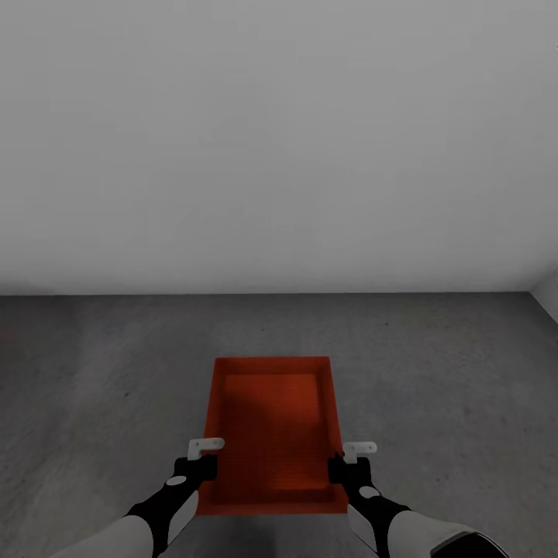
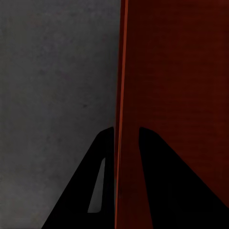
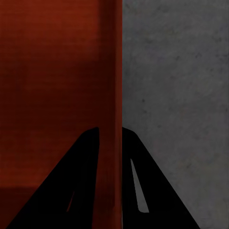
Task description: Move the two storage containers from the living room to the garage. In the garage, place one container on the floor and stack the other container on top of it (either order is fine).
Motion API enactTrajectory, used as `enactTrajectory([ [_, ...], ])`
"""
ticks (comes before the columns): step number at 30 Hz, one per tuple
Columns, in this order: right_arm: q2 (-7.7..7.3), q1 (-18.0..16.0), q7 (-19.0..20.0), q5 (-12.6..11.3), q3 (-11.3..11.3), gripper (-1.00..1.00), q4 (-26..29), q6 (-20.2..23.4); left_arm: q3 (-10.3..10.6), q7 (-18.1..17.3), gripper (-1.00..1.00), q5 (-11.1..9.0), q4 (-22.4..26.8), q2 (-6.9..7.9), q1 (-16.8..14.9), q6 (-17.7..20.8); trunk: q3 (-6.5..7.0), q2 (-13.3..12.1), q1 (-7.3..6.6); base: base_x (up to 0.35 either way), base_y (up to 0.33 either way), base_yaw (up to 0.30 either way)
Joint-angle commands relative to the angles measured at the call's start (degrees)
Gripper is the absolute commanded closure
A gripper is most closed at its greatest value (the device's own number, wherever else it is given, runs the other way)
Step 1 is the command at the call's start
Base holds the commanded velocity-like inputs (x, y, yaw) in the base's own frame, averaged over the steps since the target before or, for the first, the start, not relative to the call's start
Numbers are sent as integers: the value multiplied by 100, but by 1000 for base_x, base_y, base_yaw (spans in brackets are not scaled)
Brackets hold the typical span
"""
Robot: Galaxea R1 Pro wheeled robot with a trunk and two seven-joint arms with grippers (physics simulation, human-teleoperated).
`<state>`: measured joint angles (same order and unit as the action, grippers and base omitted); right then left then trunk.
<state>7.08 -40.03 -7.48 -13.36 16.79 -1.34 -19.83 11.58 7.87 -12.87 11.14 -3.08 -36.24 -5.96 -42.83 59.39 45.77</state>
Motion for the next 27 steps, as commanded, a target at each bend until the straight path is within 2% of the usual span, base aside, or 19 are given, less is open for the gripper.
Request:
enactTrajectory([
  [1, 4, -3, 1, 0, -150, 100, -24, -12, -86, 119, 100, 22, 14, 168, -6, -142, -4, 3, 0, 0, 0, 0],
  [27, 4, -2, 1, 0, -150, 100, -24, -12, -86, 117, 100, 24, 27, 167, -6, -134, -4, 3, 0, 0, 0, 0],
])
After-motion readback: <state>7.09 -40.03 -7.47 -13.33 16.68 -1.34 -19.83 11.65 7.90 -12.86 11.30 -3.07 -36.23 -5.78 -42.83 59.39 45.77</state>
